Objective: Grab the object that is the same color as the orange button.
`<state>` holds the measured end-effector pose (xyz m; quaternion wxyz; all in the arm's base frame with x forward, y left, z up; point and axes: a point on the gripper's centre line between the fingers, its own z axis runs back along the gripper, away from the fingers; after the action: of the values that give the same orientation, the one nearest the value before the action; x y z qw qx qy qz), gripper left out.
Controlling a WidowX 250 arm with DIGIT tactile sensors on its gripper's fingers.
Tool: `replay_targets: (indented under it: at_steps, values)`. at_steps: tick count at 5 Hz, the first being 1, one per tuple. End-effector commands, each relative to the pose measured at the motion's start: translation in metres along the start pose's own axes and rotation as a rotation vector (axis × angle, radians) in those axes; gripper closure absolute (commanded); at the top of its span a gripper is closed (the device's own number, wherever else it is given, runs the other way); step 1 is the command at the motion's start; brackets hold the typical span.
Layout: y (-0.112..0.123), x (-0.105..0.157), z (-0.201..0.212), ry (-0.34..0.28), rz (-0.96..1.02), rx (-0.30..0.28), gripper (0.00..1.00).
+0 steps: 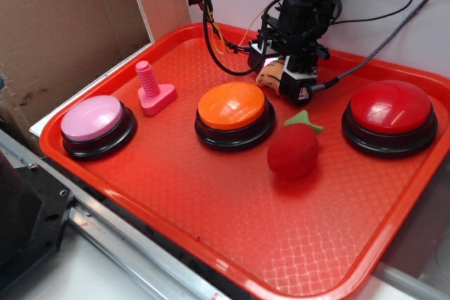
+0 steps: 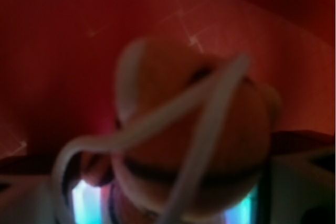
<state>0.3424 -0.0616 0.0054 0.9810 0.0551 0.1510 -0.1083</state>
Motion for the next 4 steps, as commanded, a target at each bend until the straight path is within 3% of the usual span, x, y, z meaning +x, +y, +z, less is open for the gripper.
replay_targets:
  at_steps: [1, 2, 4]
  values:
    - [0.002, -0.024, 0.088, -0.033, 0.006, -0.031, 1.0]
    - [0.001, -0.043, 0.13, -0.041, 0.036, -0.012, 1.0]
    - [0.01, -0.096, 0.199, -0.128, 0.118, -0.037, 1.0]
